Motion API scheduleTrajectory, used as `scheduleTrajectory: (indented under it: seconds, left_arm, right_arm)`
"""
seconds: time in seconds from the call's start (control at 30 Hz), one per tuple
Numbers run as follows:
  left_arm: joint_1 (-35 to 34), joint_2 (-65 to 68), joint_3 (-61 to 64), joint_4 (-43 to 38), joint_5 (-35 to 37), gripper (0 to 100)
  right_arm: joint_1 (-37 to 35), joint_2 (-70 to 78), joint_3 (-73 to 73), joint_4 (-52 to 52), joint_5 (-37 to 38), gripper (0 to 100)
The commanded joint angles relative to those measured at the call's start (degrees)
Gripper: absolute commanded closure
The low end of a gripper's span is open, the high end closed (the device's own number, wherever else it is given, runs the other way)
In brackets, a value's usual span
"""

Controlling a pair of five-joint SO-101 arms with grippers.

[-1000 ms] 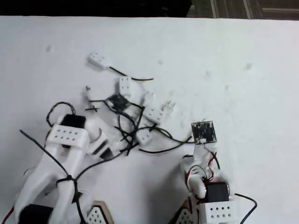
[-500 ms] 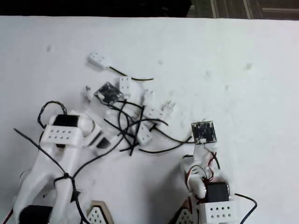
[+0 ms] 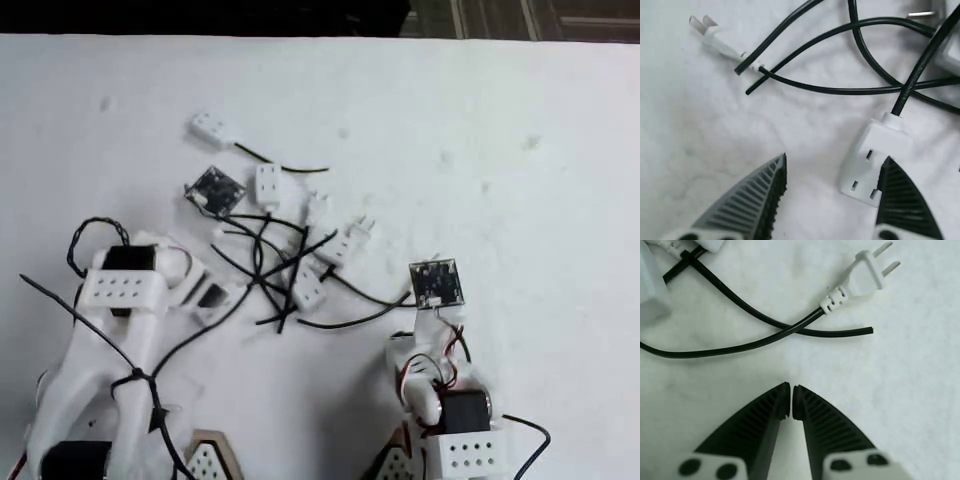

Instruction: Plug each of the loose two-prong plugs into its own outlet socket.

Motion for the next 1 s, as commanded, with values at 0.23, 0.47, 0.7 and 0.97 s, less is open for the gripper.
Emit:
scheduleTrajectory:
  seconds: [0.23,0.47,0.7,0.97]
  left_arm:
    - [-2.07,-24.22,-8.70,16.62,0.35,88]
    - [-5.76,-45.14,1.93,18.02,6.77,97]
    - [-11.65,-58.51,13.63,17.93,7.47,98]
    - [-12.53,-72.04,28.22,17.93,7.47,98]
  right_arm:
    - [12.53,-0.66,-5.36,-0.84,-0.26,98.1]
    - [13.49,-0.57,-7.38,-7.25,11.87,98.1]
    - [9.19,-0.31,-12.66,-10.86,26.64,98.1]
    - [-2.42,15.60,-30.51,-5.76,26.46,98.1]
